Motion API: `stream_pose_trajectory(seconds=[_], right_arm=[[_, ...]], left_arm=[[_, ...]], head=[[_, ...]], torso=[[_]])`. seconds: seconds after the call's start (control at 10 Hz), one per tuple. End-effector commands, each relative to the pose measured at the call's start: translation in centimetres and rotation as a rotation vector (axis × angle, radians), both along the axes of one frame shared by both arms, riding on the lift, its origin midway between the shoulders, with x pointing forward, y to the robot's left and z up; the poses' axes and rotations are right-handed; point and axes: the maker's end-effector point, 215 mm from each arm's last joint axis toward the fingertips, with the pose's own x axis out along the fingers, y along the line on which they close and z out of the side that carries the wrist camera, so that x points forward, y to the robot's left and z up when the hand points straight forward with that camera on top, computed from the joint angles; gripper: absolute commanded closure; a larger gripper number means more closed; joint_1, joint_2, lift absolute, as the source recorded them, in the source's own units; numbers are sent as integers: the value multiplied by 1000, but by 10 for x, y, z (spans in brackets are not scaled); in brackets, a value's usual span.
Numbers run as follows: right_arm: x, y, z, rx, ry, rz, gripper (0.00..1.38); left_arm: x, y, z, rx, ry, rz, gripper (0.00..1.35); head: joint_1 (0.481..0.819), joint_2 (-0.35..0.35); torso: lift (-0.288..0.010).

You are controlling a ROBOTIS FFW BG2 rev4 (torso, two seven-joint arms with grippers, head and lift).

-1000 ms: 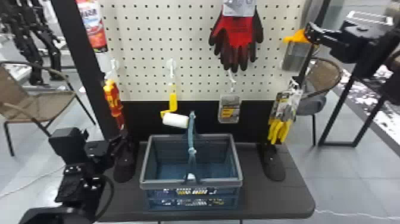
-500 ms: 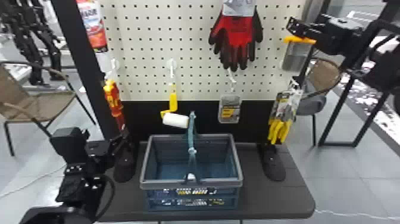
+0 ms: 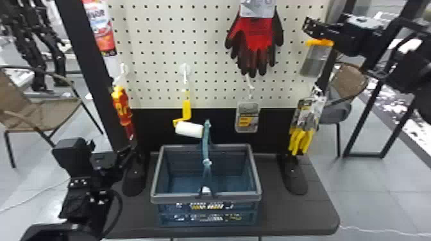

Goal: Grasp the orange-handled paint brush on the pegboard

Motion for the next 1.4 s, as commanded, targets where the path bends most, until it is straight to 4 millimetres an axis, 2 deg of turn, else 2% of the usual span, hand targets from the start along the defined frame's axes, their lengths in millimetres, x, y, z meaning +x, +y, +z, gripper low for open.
stream_pose_trajectory(seconds=[0.0,0.1,0.2,0.3,0.4,1.3], right_arm=[[3,3,-1,3,4,13,108],[4,2,-3,-6,9,11,298],[6,-1,-5,-7,10,4,656],[8,-7,-6,-26,5,-14,854],[9,-10,-5,-43,-1,-26,1139],[14,-16,-10,-48,4,-41,1116]], left_arm=[[0,-1,-1,0,1,-2,145],[0,-1,0,0,0,-3,147],[0,-1,0,0,0,-3,147],[0,-1,-1,0,0,-3,147],[0,0,0,-2,0,-2,147],[0,-1,-1,-5,0,-3,147]], head=[[549,0],[549,0],[549,0],[549,0],[549,0],[549,0]], torso=[[-100],[-100],[-100],[-100],[-100],[-100]])
